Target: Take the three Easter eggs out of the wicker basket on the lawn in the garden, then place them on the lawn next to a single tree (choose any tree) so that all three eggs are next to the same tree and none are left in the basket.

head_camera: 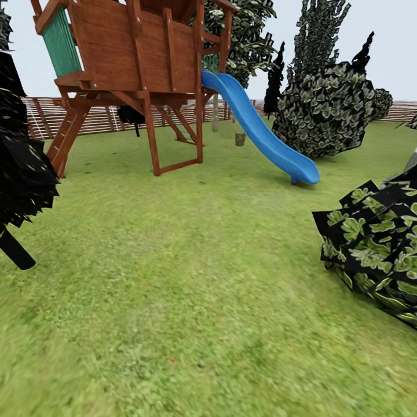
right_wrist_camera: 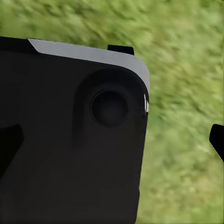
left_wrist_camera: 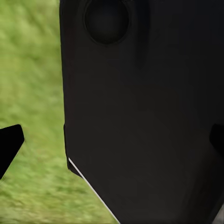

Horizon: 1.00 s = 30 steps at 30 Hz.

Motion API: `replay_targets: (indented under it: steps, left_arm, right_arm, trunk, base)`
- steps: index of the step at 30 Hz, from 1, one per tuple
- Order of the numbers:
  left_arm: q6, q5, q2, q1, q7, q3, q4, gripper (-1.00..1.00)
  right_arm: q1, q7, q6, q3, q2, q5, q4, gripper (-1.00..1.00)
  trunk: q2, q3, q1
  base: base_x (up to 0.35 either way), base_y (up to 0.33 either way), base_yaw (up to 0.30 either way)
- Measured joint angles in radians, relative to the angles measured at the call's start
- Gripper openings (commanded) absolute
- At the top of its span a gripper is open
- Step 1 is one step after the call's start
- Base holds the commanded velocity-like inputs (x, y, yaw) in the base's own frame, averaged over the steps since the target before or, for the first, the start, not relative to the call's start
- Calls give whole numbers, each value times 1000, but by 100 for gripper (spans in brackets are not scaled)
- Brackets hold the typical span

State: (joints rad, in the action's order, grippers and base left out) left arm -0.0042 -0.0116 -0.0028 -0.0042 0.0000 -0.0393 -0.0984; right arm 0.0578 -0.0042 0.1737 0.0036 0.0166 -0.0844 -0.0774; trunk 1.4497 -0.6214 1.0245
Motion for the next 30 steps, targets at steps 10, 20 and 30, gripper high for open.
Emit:
replay_targets:
  steps: [10,20,30]
  left_arm:
    - [0,0,0,0,0,0,-1,100]
    - [0,0,0,0,0,0,-1,100]
    - [0,0,0,0,0,0,0,100]
  right_arm:
    - [0,0,0,0,-1,0,0,100]
    - [0,0,0,0,-1,0,-1,100]
    - [0,0,0,0,0,0,-2,100]
  trunk:
    - [0,0,0]
    - [0,0,0]
    - [0,0,0]
  base:
    - [327,94,0]
    - [327,93,0]
    - [327,93,0]
